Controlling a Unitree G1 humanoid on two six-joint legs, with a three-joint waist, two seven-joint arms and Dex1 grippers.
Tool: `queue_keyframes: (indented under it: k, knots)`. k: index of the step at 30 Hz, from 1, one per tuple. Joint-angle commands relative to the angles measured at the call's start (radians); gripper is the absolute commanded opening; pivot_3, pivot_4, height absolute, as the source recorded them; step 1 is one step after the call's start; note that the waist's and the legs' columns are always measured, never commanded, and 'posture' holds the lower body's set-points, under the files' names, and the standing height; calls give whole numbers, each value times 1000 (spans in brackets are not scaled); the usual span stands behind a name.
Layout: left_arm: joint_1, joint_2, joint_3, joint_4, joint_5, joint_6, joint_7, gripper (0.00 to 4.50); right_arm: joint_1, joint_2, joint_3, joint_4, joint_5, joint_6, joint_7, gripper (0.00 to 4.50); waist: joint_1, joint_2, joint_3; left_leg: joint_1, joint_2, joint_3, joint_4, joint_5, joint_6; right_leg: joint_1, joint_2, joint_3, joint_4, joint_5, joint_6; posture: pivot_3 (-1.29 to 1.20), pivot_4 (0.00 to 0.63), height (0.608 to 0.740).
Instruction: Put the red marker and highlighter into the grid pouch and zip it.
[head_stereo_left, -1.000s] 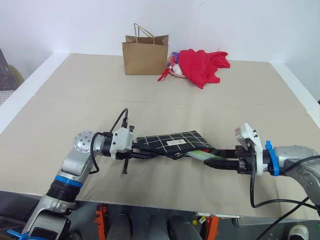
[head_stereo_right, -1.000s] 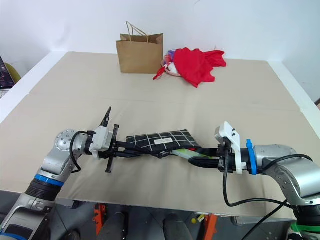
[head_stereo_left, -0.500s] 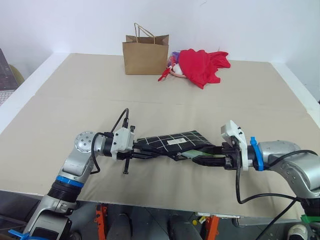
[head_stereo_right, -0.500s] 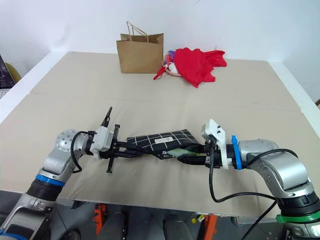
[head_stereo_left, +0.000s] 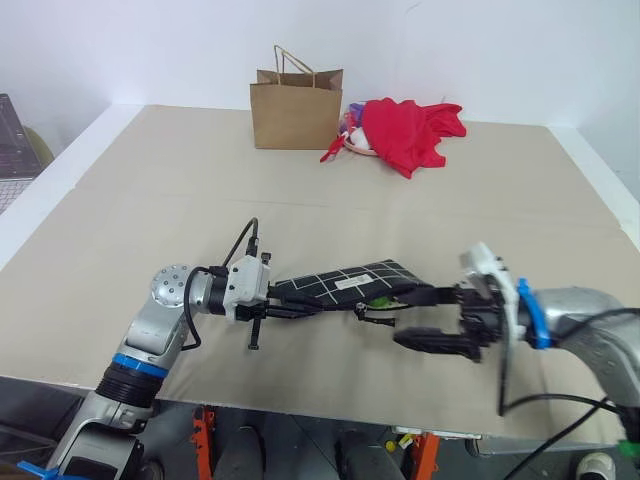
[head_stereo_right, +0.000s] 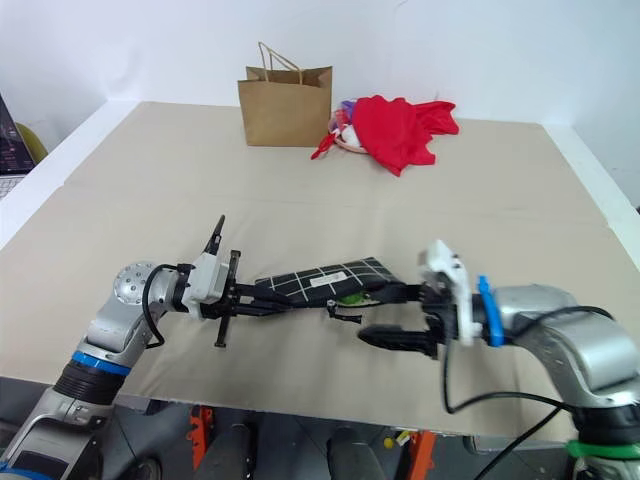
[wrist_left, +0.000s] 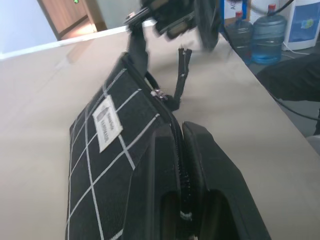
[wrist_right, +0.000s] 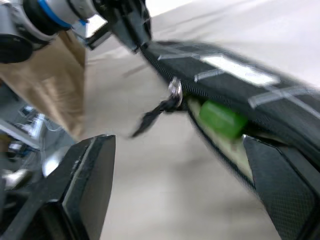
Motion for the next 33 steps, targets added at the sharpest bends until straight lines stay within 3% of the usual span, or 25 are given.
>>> queue_keyframes:
  k: [1, 5, 11, 19, 24, 33]
  knots:
    - [-12, 13, 31, -11, -18, -2, 3, 0, 102, -39, -141, -14, 62, 17, 73, 4432, 0, 0, 0, 0, 0, 0, 0, 0, 0, 0, 0, 0, 0, 0, 0, 0, 150, 740]
    - [-30, 18, 45, 21, -24, 5, 3, 0, 157, -11, -221, -9, 49, -79, 94, 4432, -2, 0, 0, 0, 0, 0, 1, 0, 0, 1, 0, -1, 0, 0, 0, 0, 150, 740]
    - [-65, 3, 57, 19, -58, 63, 10, 0, 91, 159, -18, -82, -216, -528, 89, 4432, -18, -1, 1, 4, 0, 0, 0, 1, 0, 2, 1, 0, 1, 2, 0, 0, 150, 740]
    - [-62, 2, 59, -21, -65, 90, 20, 0, -60, 322, 189, 54, -449, -907, 68, 4432, -27, -3, 3, 3, 0, -1, -1, 1, -1, 2, 1, -1, 0, 1, 0, 0, 150, 740]
    - [-54, -2, 55, -35, -61, 95, 28, 0, -119, 380, 252, 148, -500, -1050, 66, 4432, -24, -3, 3, 3, 0, -1, -1, 1, -1, 3, 1, -1, 1, 1, 0, 0, 150, 740]
    - [-41, -1, 55, -43, -53, 90, 34, 0, -139, 375, 280, 223, -493, -1180, 102, 305, -24, -3, 4, 4, 0, -1, -1, 1, -1, 3, 1, -1, 1, 1, 0, 0, 150, 740]
